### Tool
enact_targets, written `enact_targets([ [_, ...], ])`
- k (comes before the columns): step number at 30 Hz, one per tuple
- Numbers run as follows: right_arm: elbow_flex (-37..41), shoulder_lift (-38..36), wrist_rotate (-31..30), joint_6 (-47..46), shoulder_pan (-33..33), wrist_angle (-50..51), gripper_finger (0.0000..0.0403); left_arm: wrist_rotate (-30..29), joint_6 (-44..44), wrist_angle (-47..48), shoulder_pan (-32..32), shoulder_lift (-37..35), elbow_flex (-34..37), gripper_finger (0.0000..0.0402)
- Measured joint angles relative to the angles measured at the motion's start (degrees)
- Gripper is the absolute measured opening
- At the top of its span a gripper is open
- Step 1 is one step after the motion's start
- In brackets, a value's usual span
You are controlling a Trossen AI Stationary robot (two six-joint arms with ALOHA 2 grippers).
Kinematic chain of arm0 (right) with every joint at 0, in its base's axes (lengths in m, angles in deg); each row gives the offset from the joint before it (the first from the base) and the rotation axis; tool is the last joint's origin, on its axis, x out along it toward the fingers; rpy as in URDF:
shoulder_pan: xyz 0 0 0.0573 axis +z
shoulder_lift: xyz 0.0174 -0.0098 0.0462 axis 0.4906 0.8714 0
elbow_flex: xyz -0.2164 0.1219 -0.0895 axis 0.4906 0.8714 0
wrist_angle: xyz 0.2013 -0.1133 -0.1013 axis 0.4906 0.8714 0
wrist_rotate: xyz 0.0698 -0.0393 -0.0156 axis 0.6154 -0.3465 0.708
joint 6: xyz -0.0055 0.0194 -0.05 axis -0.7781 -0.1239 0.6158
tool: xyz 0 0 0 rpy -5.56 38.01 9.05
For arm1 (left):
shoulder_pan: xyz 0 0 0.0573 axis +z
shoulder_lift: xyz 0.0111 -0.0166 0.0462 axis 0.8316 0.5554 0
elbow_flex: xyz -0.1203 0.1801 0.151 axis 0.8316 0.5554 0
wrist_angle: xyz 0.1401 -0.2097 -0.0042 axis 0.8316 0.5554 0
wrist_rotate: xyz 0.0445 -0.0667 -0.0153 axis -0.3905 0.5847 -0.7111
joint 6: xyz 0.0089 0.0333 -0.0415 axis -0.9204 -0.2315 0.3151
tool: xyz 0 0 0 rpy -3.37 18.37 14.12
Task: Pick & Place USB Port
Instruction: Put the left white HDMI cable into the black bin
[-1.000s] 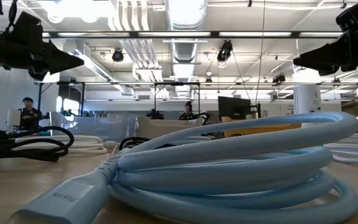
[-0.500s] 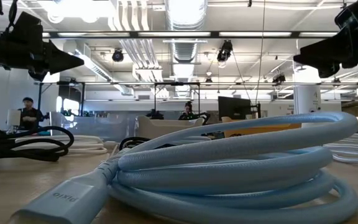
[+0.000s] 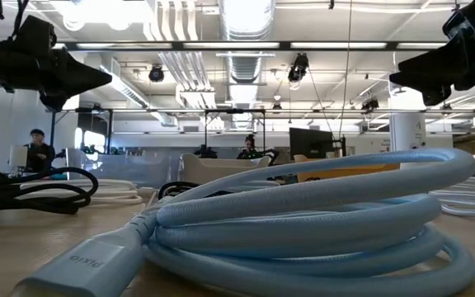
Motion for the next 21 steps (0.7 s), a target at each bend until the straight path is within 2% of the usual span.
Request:
enact_targets([
  [5, 0.19, 0.64, -7.12, 2.82, -0.07, -9.03, 0.0171, 1.44, -0.39, 0.04, 0.00, 0.01, -0.16, 0.0037],
  [10, 0.02, 3.41, -7.05, 10.21, -0.04, -18.08, 0.0183, 1.42, -0.33, -0.08, 0.00, 1.51, -1.62, 0.0110],
  [14, -0.02, 7.41, -6.69, 11.72, -0.02, -20.91, 0.0210, 1.71, -1.37, 0.17, 0.00, 4.65, -3.54, 0.0161],
  [17, -0.62, 11.06, -6.71, 11.74, -0.02, -22.00, 0.0232, 2.40, -2.13, -0.05, 0.00, 8.47, -5.93, 0.0182],
  [21, -3.81, 15.99, -6.91, 11.75, -0.26, -22.15, 0.0255, 3.46, -2.17, 0.71, 0.00, 14.93, -9.43, 0.0190],
])
